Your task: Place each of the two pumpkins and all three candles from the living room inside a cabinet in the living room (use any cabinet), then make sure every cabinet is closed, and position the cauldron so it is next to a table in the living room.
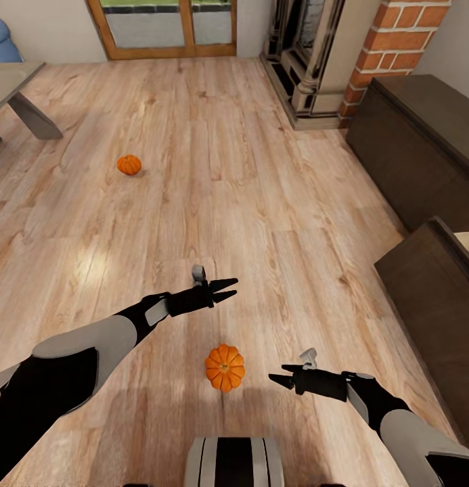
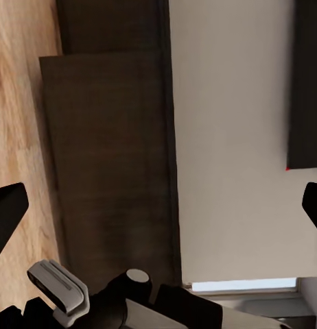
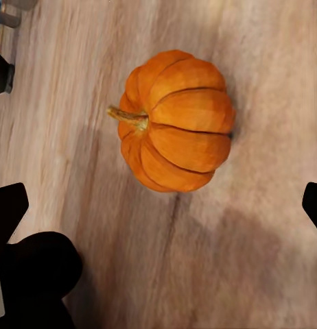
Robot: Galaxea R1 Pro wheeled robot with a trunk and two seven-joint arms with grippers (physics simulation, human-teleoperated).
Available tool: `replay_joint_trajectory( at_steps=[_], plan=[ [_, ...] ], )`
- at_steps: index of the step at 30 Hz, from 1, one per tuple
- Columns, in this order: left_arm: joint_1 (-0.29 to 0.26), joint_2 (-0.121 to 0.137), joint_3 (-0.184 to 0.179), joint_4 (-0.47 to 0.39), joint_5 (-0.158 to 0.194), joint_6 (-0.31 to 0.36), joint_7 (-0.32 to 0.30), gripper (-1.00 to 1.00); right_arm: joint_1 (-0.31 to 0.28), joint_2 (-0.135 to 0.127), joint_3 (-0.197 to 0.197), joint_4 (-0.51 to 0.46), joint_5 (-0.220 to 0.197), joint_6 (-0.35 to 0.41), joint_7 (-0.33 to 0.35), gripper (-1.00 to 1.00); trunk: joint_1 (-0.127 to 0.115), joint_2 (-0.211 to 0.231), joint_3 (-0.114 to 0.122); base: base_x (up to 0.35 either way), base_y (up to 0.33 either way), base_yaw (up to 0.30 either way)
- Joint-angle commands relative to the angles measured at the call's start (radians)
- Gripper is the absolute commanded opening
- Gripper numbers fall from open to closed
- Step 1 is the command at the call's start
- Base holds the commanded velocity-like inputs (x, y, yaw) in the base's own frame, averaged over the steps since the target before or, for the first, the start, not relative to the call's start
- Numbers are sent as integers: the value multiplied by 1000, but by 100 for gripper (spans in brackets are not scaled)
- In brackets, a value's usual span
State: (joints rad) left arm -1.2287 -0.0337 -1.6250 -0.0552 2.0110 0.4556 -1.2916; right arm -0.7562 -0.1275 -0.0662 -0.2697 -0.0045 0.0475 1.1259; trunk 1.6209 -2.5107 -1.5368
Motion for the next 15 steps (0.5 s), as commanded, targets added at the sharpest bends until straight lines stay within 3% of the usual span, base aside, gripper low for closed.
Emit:
replay_joint_trajectory(
  at_steps=[1, 15],
  plan=[
    [0, 0, 1, 0, 0, 0, 0, 100, 0, 0, -4, 0, 0, 0, 0, 100, 0, 0, -4, 0, 0, 0],
    [0, -14, 1, 0, 0, 0, 2, 100, 0, 2, -12, 1, 1, 0, -2, 100, 7, -4, -58, 0, 0, 0]
  ],
)
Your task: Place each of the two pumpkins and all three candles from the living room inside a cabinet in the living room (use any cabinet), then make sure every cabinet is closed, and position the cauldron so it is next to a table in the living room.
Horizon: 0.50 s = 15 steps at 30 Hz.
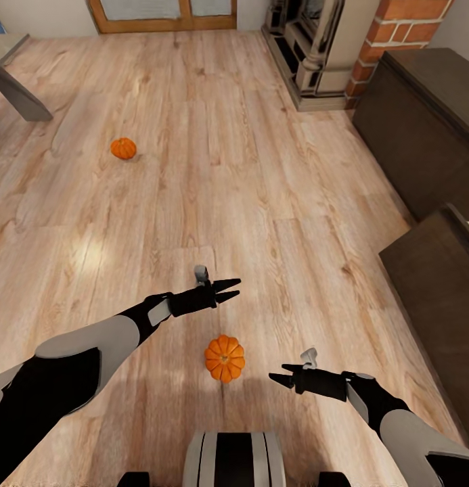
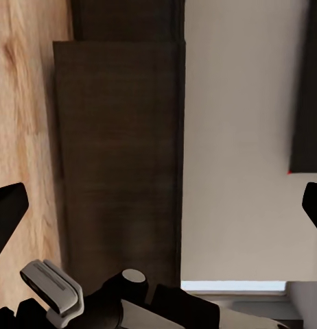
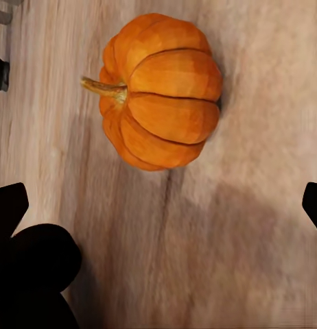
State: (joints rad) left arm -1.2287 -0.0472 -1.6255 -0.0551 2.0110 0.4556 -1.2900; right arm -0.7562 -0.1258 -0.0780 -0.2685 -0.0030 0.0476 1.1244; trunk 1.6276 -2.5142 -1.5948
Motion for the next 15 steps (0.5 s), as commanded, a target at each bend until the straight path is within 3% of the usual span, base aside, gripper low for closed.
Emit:
replay_joint_trajectory(
  at_steps=[1, 15],
  plan=[
    [0, 0, 1, 0, 0, 0, 0, 100, 0, 0, 0, 0, 0, 0, 0, 100, 0, 0, -4, 0, 0, 0],
    [0, 0, 1, 0, 0, 0, 0, 100, 0, 0, 1, -1, 0, 0, 1, 100, 7, -4, -58, 0, 0, 0]
  ],
)
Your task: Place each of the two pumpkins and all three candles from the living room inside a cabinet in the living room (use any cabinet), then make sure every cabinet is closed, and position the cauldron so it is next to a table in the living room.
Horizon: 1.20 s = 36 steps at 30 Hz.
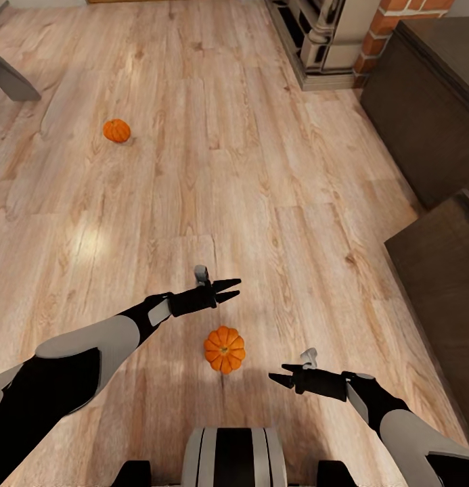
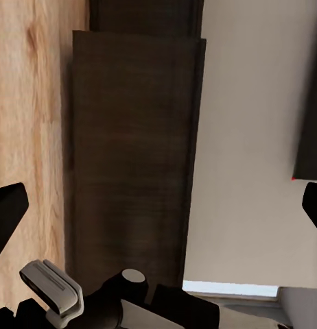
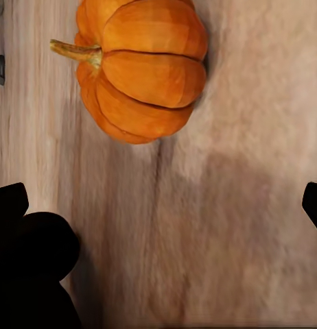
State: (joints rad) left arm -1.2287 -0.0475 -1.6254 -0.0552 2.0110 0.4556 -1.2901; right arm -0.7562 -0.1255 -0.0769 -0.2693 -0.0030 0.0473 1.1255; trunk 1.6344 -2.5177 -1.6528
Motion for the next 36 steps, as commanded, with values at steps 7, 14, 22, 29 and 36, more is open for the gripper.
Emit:
replay_joint_trajectory(
  at_steps=[7, 14, 22, 29, 36],
  plan=[
    [0, -1, 1, 0, 0, 0, 0, 100, 0, 3, 3, 0, 1, 0, 0, 100, 3, -2, -27, 0, 0, 0],
    [1, -2, 1, 0, 0, -5, 0, 100, 0, 4, 7, 1, 6, 2, 2, 100, 6, -3, -54, 0, 0, 0],
    [4, 0, -10, -19, -1, -19, -5, 100, 0, 4, 6, 1, 3, 2, 2, 100, 8, -4, -70, 0, 0, 0],
    [5, 3, -72, -47, 1, -77, -11, 100, 0, 6, 4, 1, 3, 2, 1, 100, 8, -4, -70, 0, 0, 0],
    [5, 2, -74, -46, 3, -80, -10, 100, 0, 8, 7, 2, 7, 0, -8, 100, 8, -4, -70, 2, 0, 0]
  ],
)
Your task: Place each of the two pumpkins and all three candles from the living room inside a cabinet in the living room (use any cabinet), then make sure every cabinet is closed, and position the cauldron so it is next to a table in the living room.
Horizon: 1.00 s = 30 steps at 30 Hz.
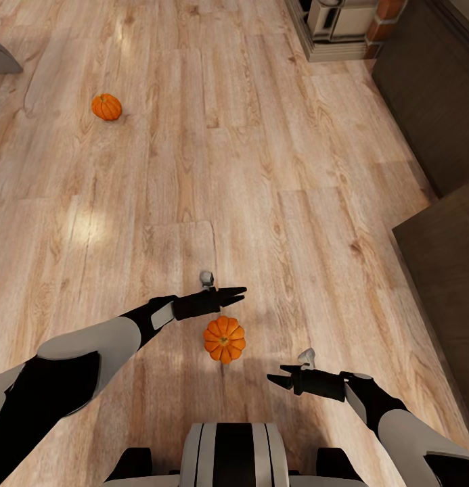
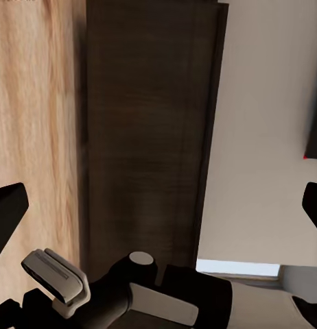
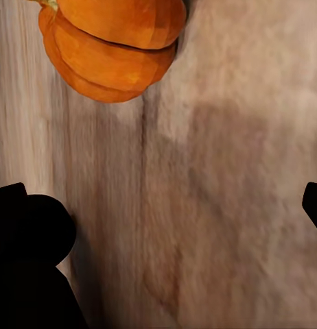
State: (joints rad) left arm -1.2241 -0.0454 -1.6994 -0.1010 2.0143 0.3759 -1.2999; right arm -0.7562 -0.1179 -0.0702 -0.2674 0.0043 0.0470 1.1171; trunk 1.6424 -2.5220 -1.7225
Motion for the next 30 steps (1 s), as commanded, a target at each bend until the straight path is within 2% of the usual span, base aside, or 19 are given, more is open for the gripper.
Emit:
replay_joint_trajectory(
  at_steps=[1, 6, 13, 22, 30],
  plan=[
    [0, 0, 1, 0, 0, 0, 0, 100, 0, 0, 0, 0, 1, 0, -1, 100, 0, 0, 0, 88, 0, 0],
    [0, 0, 0, 3, 0, -7, 2, 100, 0, 0, 0, 0, 2, -1, -3, 100, 0, 0, 0, 209, 0, 0],
    [0, 6, 0, 1, 1, -94, -1, 100, 0, 0, 0, 1, 2, -1, -4, 100, 0, 0, 0, 31, 0, 0],
    [0, 7, 0, 1, 1, -101, -3, 100, 0, 1, 1, 2, 3, -1, -4, 100, 0, 0, 0, 151, 0, 0],
    [0, 7, 0, 1, 1, -101, -5, 100, 0, 1, 3, 2, 8, -3, -2, 100, 0, 0, 0, 25, 0, 0]
  ],
)
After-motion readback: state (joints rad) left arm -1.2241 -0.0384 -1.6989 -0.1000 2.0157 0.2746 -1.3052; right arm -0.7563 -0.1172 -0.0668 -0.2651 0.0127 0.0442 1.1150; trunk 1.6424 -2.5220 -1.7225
